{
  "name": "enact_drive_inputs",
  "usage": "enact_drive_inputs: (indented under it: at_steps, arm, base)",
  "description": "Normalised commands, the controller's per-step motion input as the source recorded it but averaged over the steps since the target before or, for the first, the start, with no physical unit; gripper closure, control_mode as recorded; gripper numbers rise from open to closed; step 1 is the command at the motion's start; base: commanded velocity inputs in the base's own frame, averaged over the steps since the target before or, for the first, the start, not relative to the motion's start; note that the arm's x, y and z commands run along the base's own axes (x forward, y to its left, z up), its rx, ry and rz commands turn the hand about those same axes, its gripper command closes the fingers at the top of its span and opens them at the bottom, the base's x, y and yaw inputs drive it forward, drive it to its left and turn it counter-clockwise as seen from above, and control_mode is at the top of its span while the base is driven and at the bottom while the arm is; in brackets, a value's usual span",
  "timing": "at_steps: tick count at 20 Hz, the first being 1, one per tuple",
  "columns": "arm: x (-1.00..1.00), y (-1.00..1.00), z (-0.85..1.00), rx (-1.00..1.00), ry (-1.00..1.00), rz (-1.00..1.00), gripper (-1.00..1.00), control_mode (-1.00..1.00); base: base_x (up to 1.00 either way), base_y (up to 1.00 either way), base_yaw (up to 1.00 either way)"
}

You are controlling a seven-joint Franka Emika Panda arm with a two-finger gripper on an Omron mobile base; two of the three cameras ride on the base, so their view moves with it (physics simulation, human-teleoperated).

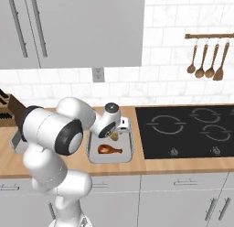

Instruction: Place one potato and one chicken drumstick in each tupperware on the nearby counter, to pack two identical lunches.

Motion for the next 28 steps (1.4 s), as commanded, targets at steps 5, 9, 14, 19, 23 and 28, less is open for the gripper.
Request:
enact_drive_inputs:
  at_steps: [5, 9, 14, 19, 23, 28]
  arm:
    - [-0.49, 0.01, 0.75, 0.00, -0.21, 0.00, -1.00, -1.00]
    - [-0.97, 0.00, 0.99, 0.00, -0.26, 0.00, -1.00, -1.00]
    - [-1.00, -0.02, 0.82, 0.00, -0.26, 0.00, -1.00, -1.00]
    - [-0.75, -0.06, 0.35, 0.00, -0.18, 0.00, -1.00, -1.00]
    - [-0.39, -0.07, 0.05, 0.00, -0.12, 0.00, -1.00, -1.00]
    - [-0.22, -0.20, 0.00, 0.01, -0.02, 0.00, -1.00, -1.00]
  base:
    - [0.00, 0.00, 0.00]
    - [0.00, 0.00, 0.00]
    - [0.00, 0.00, 0.00]
    - [0.00, 0.00, 0.00]
    - [0.00, 0.00, 0.00]
    - [0.00, 0.00, 0.00]
